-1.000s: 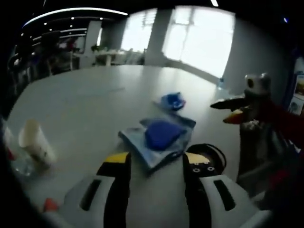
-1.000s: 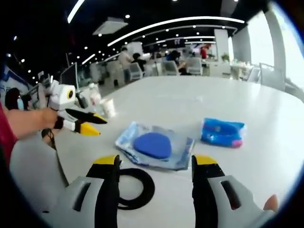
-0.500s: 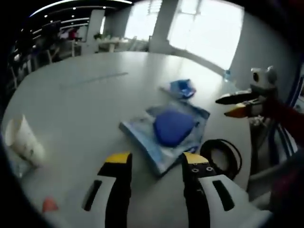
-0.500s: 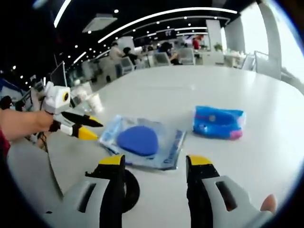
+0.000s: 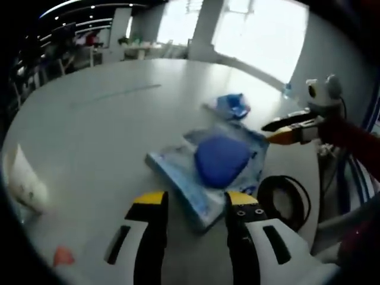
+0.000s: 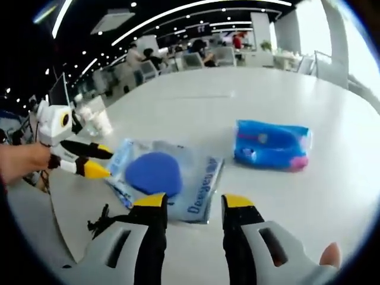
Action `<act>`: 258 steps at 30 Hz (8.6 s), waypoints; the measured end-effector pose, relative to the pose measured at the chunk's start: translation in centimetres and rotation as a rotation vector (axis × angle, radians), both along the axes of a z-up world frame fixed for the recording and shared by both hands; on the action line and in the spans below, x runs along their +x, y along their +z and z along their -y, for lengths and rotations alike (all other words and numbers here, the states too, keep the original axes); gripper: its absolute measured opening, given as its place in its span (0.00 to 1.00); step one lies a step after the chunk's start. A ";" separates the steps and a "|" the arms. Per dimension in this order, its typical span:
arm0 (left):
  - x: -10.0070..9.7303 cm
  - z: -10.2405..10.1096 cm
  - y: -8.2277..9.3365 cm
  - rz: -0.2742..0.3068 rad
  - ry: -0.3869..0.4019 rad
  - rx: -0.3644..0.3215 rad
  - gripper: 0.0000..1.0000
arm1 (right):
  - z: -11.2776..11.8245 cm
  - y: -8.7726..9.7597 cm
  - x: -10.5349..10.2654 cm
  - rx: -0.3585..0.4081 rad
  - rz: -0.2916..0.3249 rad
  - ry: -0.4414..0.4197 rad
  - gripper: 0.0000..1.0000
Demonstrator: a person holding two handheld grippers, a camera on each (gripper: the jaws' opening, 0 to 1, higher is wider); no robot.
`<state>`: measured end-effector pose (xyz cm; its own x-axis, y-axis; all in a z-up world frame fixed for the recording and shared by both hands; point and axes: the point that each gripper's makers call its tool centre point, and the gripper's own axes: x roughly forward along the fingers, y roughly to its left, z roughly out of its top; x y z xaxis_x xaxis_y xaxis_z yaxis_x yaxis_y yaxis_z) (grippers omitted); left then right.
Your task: Arrange the tabletop items into an orderly group along one side of the table until the central work area is clear of visible clutter.
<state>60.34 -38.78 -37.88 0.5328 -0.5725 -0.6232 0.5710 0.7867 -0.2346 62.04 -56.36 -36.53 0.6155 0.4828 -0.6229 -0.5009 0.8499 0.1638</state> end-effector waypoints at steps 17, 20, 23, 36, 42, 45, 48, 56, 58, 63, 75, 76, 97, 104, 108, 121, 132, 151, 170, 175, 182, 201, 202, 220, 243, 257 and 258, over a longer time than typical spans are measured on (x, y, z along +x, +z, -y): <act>0.6 0.2 -1.4 -0.070 0.036 -0.004 0.18 | -0.4 -2.0 0.2 0.025 -0.075 -0.010 0.19; 0.9 -0.1 -1.5 -0.072 0.047 0.008 0.13 | -0.2 -2.2 0.1 0.006 -0.079 -0.003 0.10; 1.1 -0.3 -1.5 -0.078 0.062 0.004 0.11 | -0.2 -2.2 0.1 0.019 -0.079 -0.008 0.05; 3.3 -2.6 0.9 0.009 0.120 0.009 0.02 | -3.1 0.0 1.8 0.032 -0.018 0.028 0.03; 5.3 -5.6 2.3 0.046 0.192 0.016 0.01 | -5.9 1.6 4.1 0.044 0.020 0.064 0.03; 5.9 -6.8 2.5 0.052 0.220 0.027 0.01 | -7.2 2.0 5.1 0.044 0.031 0.080 0.03; 6.6 -7.7 2.6 0.061 0.234 0.047 0.01 | -8.1 2.2 6.1 0.050 0.038 0.087 0.03; 7.8 -9.7 1.6 0.046 0.269 0.112 0.01 | -10.2 0.9 7.8 0.060 0.015 0.107 0.02; 8.1 -10.0 1.3 0.039 0.277 0.126 0.01 | -10.6 0.6 8.0 0.069 0.008 0.108 0.02; 8.5 -10.6 0.7 0.024 0.279 0.159 0.01 | -11.1 0.0 8.4 0.070 -0.006 0.112 0.02; 8.4 -10.8 -0.8 0.005 0.261 0.208 0.03 | -11.2 -1.7 8.3 0.057 -0.043 0.120 0.03; 8.4 -10.8 -0.7 0.011 0.256 0.212 0.04 | -11.2 -1.9 8.3 0.057 -0.044 0.120 0.03; 8.7 -11.5 -1.1 0.042 0.235 0.280 0.15 | -11.0 -2.3 8.7 0.033 -0.022 0.128 0.11; 8.3 -11.5 -0.6 0.060 0.227 0.291 0.23 | -10.5 -1.9 8.5 0.024 -0.002 0.128 0.21; 8.0 -11.4 -0.1 0.076 0.234 0.280 0.28 | -10.3 -1.1 8.6 0.043 0.021 0.117 0.26; 6.9 -8.7 3.9 0.155 0.191 0.161 0.41 | -10.5 1.3 8.0 0.078 0.097 0.123 0.49; 5.3 -5.1 5.6 0.151 0.113 0.073 0.50 | -9.1 3.0 6.2 0.102 0.119 0.120 0.66; 3.9 5.2 8.7 0.182 -0.068 0.022 0.56 | 0.0 6.4 3.4 0.077 0.201 0.003 0.68; 6.9 17.7 6.3 0.121 -0.108 -0.092 0.50 | 12.6 6.2 5.3 0.046 0.208 -0.158 0.64; 8.7 17.4 4.3 0.105 0.003 -0.098 0.45 | 13.7 4.9 6.8 0.048 0.193 -0.181 0.62; 10.4 18.0 3.0 0.138 0.083 -0.120 0.40 | 13.5 2.8 8.7 0.043 0.162 -0.174 0.55; 12.1 18.4 0.1 0.109 0.137 -0.133 0.19 | 13.0 -1.1 11.8 0.037 0.099 -0.173 0.18; 12.0 18.5 0.1 0.107 0.134 -0.136 0.17 | 13.1 -1.1 11.9 0.043 0.101 -0.175 0.16; 10.7 17.1 2.9 0.169 0.118 -0.099 0.04 | 11.9 0.9 10.3 0.081 0.140 -0.192 0.04; 8.7 13.5 1.7 0.168 0.147 -0.024 0.02 | 8.6 0.5 8.5 0.097 0.121 -0.117 0.04; 8.6 13.0 0.4 0.141 0.131 0.011 0.03 | 8.3 -1.0 8.1 0.088 0.087 -0.111 0.04; 8.6 13.0 0.4 0.144 0.128 0.014 0.03 | 8.3 -1.0 8.1 0.088 0.087 -0.111 0.05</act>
